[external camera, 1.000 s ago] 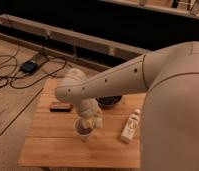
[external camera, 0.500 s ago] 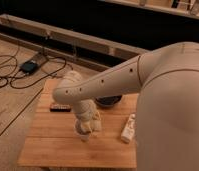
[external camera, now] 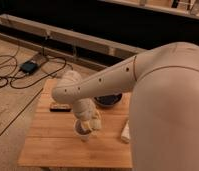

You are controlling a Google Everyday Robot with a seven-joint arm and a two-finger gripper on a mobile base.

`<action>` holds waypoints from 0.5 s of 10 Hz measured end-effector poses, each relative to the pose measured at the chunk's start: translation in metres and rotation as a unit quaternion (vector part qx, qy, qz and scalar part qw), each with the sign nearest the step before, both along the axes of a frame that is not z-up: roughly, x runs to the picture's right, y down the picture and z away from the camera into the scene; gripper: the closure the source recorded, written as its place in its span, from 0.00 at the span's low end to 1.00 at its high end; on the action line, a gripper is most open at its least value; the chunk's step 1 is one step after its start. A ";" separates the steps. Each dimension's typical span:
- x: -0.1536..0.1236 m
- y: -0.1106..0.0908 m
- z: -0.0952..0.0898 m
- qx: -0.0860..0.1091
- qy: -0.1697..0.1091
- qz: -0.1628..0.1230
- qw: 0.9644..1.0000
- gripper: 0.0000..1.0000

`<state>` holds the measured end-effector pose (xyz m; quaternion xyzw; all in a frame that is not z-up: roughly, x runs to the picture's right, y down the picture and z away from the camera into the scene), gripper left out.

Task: Place the white sponge in the ceramic cup

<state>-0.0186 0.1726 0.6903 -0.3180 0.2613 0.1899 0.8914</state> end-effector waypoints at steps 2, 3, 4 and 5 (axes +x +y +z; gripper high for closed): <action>0.000 0.000 0.001 -0.005 0.001 -0.005 1.000 0.20; 0.000 0.000 0.001 -0.007 0.002 -0.008 1.000 0.20; 0.000 0.001 0.001 -0.010 0.003 -0.010 1.000 0.20; 0.000 0.001 0.000 -0.013 0.004 -0.014 1.000 0.20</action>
